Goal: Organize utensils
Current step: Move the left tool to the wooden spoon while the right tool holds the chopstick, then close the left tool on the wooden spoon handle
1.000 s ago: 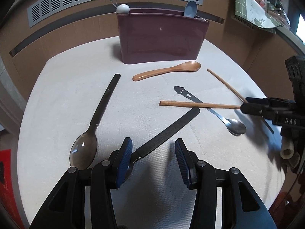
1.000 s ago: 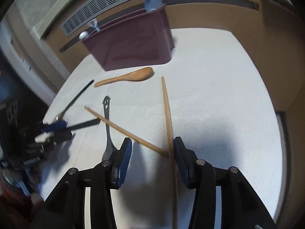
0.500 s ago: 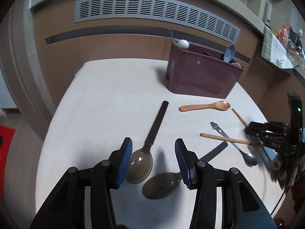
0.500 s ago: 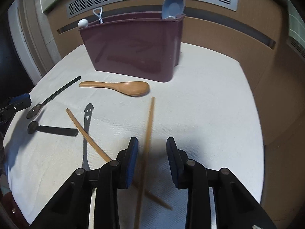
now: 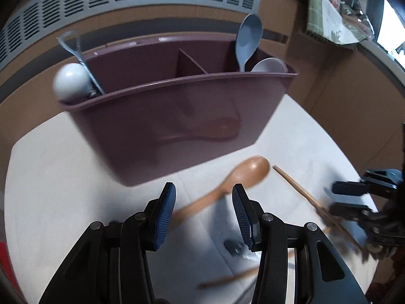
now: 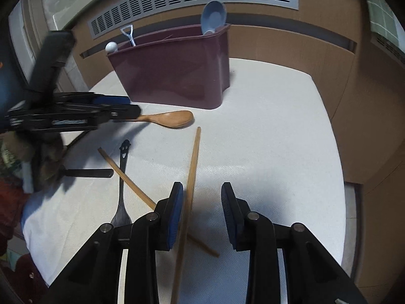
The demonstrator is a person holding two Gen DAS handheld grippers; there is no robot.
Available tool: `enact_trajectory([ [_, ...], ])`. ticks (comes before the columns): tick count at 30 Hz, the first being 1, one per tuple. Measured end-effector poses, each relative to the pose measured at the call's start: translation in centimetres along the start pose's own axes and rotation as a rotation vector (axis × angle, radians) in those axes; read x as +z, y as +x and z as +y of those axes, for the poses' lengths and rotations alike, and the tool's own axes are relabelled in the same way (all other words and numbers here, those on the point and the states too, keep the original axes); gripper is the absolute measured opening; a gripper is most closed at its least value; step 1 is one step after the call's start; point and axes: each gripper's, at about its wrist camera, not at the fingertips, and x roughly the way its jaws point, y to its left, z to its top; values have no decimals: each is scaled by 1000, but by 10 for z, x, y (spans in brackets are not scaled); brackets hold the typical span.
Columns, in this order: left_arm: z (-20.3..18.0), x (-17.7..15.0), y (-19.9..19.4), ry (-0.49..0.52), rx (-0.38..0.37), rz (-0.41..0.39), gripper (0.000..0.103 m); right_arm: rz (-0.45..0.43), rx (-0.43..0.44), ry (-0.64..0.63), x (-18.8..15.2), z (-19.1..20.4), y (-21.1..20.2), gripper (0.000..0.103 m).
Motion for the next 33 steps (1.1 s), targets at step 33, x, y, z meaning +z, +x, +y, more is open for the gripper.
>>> enact_trajectory([
  [33,-34,-30,-8,27,5,103,48,14,-45,-132,-1,29,20,7],
])
